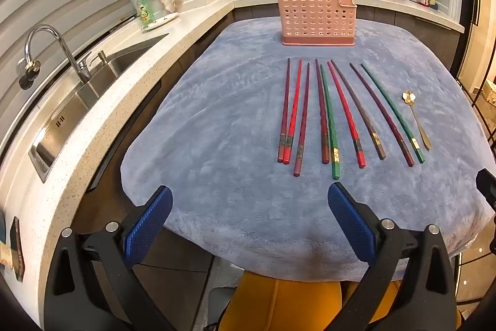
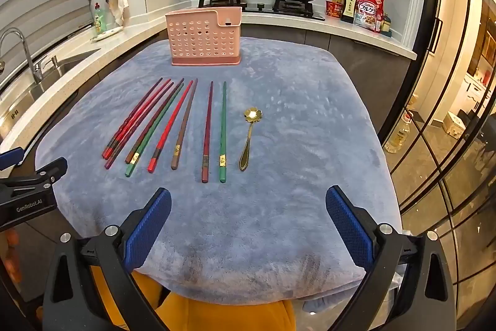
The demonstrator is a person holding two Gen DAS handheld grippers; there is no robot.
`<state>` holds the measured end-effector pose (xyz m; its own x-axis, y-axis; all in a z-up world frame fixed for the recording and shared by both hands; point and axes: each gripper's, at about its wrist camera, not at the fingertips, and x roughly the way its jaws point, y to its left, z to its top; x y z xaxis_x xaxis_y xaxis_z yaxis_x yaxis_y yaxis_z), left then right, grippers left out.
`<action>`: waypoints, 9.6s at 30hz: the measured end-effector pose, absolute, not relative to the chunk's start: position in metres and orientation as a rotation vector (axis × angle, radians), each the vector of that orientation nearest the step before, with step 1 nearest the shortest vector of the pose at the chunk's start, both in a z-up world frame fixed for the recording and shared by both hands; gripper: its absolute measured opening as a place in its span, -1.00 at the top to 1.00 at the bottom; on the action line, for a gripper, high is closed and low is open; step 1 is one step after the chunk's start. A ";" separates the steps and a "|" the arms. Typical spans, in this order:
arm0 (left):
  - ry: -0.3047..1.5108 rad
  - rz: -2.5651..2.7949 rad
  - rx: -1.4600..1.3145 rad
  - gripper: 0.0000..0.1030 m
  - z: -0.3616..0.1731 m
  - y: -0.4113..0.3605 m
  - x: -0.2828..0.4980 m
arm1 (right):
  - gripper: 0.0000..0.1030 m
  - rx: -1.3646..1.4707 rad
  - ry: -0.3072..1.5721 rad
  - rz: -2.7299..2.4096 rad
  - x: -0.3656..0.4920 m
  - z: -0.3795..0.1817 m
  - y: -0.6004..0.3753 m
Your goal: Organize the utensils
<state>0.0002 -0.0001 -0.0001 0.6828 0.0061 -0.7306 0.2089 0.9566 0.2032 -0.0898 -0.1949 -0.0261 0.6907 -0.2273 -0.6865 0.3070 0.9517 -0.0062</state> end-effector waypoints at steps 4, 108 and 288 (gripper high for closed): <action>0.809 -0.117 0.283 -0.86 0.000 0.000 0.000 | -0.86 0.115 0.757 -0.298 -0.089 -0.027 -0.194; 0.870 -0.149 0.222 -0.86 -0.015 0.008 0.020 | -0.86 0.115 0.774 -0.301 -0.071 -0.028 -0.181; 0.429 -0.266 -0.076 0.15 0.170 -0.079 0.326 | 0.54 0.417 0.456 -0.118 0.236 0.064 -0.338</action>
<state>0.3259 -0.0791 0.1699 0.8753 -0.2710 -0.4006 0.2390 0.9624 -0.1289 0.2365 -0.3380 0.0645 0.8929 -0.0187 -0.4500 0.2024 0.9092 0.3639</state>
